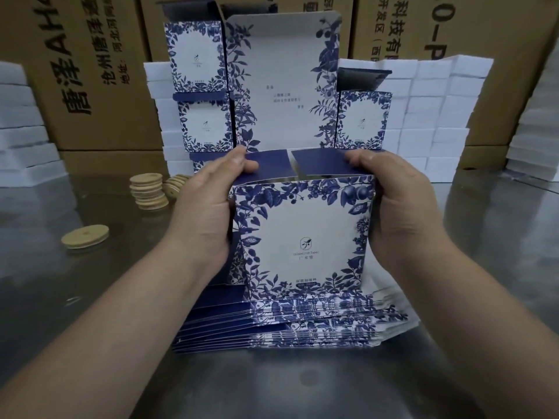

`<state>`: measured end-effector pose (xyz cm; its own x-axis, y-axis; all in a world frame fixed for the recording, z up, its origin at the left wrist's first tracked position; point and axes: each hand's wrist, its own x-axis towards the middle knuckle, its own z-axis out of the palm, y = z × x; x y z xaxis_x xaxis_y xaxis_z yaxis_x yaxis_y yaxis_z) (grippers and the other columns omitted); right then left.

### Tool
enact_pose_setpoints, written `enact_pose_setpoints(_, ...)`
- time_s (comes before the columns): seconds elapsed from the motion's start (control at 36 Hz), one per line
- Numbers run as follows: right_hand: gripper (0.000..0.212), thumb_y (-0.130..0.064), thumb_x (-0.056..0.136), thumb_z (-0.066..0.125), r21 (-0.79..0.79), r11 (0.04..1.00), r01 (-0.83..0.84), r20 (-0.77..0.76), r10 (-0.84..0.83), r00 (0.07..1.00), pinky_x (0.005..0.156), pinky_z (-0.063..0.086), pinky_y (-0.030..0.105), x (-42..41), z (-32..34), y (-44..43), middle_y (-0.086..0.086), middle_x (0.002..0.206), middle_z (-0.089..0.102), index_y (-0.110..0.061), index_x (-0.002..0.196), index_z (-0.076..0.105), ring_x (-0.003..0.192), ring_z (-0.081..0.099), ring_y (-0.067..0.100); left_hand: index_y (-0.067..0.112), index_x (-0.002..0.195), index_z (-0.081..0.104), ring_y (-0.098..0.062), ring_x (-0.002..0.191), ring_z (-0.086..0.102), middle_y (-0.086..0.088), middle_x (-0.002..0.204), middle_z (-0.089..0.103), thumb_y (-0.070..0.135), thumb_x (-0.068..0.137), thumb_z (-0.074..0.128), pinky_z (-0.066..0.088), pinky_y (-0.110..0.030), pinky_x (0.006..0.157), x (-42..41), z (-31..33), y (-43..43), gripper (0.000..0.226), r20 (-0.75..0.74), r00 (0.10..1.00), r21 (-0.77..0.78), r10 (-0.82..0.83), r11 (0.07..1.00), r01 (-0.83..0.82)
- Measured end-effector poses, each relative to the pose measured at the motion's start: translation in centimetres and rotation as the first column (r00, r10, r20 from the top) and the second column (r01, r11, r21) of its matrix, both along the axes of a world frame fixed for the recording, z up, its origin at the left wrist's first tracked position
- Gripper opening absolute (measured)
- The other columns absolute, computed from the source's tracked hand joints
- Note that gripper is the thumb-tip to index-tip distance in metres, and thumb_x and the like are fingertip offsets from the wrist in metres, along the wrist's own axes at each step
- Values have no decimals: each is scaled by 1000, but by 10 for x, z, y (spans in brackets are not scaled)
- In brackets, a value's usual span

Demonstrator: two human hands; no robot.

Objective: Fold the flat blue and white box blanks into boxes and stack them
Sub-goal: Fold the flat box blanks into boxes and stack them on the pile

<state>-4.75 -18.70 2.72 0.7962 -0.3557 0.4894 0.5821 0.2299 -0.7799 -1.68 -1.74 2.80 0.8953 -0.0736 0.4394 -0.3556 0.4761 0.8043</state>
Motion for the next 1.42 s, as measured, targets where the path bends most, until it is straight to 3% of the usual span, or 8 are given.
enact_pose_setpoints(0.17, 29, -16, 61, 55, 101, 992, -73, -24, 75, 997, 78, 50, 33, 0, 3, 4, -5, 93, 63, -21, 89, 62, 77, 62, 12, 17, 117, 57, -8, 70, 68, 7, 88, 71, 8, 90, 46, 54, -20, 58, 2, 1, -2, 31, -76, 992, -83, -104, 992, 98)
enact_pose_setpoints(0.31, 75, -19, 63, 48, 136, 957, -258, -67, 268, 961, 61, 56, 24, -8, 3, 7, -12, 123, 56, -22, 137, 43, 80, 70, 4, 18, 146, 30, -16, 109, 60, -1, 144, 43, 21, 63, 51, 54, -21, 63, 5, 2, -5, 86, -142, 980, -74, -137, 989, 127)
enact_pose_setpoints(0.42, 82, -22, 62, 43, 104, 961, -255, -106, 266, 958, 75, 52, 26, -9, 4, 6, -7, 144, 43, -18, 143, 37, 122, 50, 13, 19, 144, 34, -11, 78, 69, 1, 118, 61, 21, 61, 46, 54, -21, 56, 3, 3, -8, 84, -132, 977, -94, -167, 983, 155)
enact_pose_setpoints(0.61, 74, -25, 61, 45, 167, 951, -259, -121, 280, 952, 78, 52, 28, -7, 0, 3, 0, 129, 59, -19, 135, 50, 96, 63, 18, 21, 134, 44, -13, 72, 68, 1, 98, 67, 18, 61, 41, 55, -23, 57, 0, 5, -7, 73, -58, 962, -99, -266, 961, 259)
enact_pose_setpoints(0.97, 82, -29, 61, 43, -4, 982, -187, -180, 183, 967, 110, 32, 44, 1, -1, 1, -6, 145, 44, -27, 142, 41, 135, 38, 18, 16, 117, 46, -20, 86, 60, -8, 119, 52, 15, 64, 40, 54, -24, 65, 3, 4, -8, 54, 25, 962, -70, -273, 959, 274)
enact_pose_setpoints(1.08, 81, -27, 63, 39, -110, 987, -120, -116, 107, 987, 82, 45, 24, 3, 1, 0, -5, 147, 42, -27, 144, 37, 108, 50, 9, 15, 109, 50, -17, 77, 64, -3, 95, 65, 12, 82, 41, 54, -24, 61, 5, 0, -12, 28, 17, 971, -116, -238, 964, 239)
enact_pose_setpoints(1.31, 72, -17, 62, 35, -117, 989, -90, -29, 87, 996, 111, 32, 43, 9, 12, 2, 0, 142, 47, -20, 133, 46, 132, 42, 17, 16, 108, 52, -21, 87, 60, -7, 108, 60, 8, 90, 34, 50, -28, 71, 26, 8, -21, 26, -53, 981, -102, -187, 978, 181)
enact_pose_setpoints(1.42, 37, -14, 77, 37, -139, 990, 29, -20, -32, 999, 89, 42, 29, 10, 11, 3, 1, 116, 59, -25, 105, 59, 110, 54, 20, 18, 90, 57, -24, 79, 57, -7, 90, 60, 12, 85, 47, 47, -32, 75, 33, 8, -22, 12, -89, 979, -91, -182, 980, 174)
